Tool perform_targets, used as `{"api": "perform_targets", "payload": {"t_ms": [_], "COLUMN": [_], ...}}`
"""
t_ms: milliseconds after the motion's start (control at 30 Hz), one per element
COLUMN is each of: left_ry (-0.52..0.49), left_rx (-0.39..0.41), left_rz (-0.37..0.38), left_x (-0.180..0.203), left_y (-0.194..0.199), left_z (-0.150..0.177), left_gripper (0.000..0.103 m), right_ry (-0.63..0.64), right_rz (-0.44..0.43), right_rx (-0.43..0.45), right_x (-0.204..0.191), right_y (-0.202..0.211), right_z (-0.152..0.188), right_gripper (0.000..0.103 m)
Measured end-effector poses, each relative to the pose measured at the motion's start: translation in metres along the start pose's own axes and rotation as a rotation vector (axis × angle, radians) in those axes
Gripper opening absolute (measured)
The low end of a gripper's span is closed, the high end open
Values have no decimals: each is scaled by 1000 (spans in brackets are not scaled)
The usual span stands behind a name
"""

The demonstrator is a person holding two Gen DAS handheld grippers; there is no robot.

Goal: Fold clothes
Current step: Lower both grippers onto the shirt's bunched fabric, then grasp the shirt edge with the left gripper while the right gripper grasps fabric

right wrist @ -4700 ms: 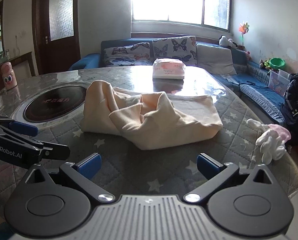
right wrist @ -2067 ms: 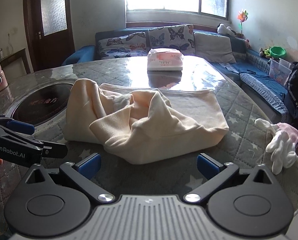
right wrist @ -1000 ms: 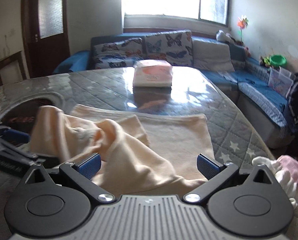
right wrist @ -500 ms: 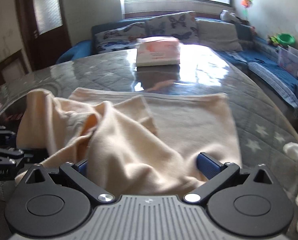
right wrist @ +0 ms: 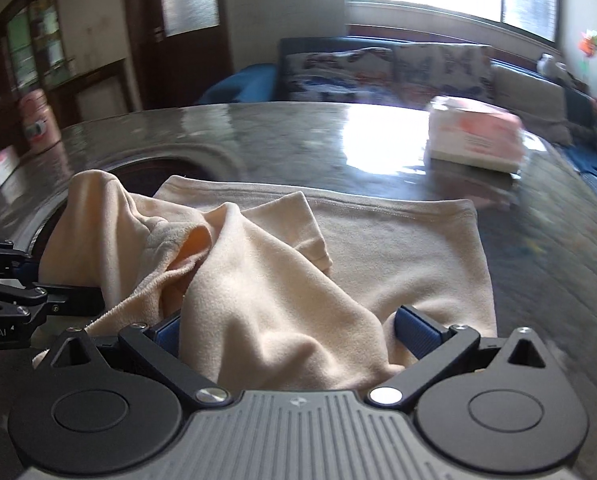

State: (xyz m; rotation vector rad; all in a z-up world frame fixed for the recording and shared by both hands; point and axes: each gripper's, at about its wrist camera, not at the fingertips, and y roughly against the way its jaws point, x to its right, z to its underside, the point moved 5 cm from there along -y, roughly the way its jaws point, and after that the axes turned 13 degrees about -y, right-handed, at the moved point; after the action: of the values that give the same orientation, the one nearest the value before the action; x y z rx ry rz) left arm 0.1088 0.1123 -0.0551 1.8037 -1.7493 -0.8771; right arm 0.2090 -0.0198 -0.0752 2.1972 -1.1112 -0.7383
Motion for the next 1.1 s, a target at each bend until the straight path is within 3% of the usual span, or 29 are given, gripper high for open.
{"api": "perform_targets", "payload": {"t_ms": [233,567,733,833,1000,1100], "left_ry": [51,34,48,30,20,-4], "left_rx": [-9,32,65,88,105,114], "left_rz": [-44,-82,-101,-105,-114,-113], "left_x": [-29,-44,-53,-54,-54,-55], "left_y": [18,42,54,55,43,29], "left_z": [17,11,2,-7,-28,-42], "left_gripper": [35,67,72,74,76,81], "right_ry": [69,127,135,139,149,159], "right_rz": [-36,-38,-37,-42,-51,-61], "right_rx": [-26,30,30,22,-1,-20], "right_x": [-34,-46,-50,-53,-59,-63], "right_y": [-1,22,18,15,8,2], "right_z": [2,-20,-32,-36,-39,-40], "right_gripper": [103,99,94,84,77,65]}}
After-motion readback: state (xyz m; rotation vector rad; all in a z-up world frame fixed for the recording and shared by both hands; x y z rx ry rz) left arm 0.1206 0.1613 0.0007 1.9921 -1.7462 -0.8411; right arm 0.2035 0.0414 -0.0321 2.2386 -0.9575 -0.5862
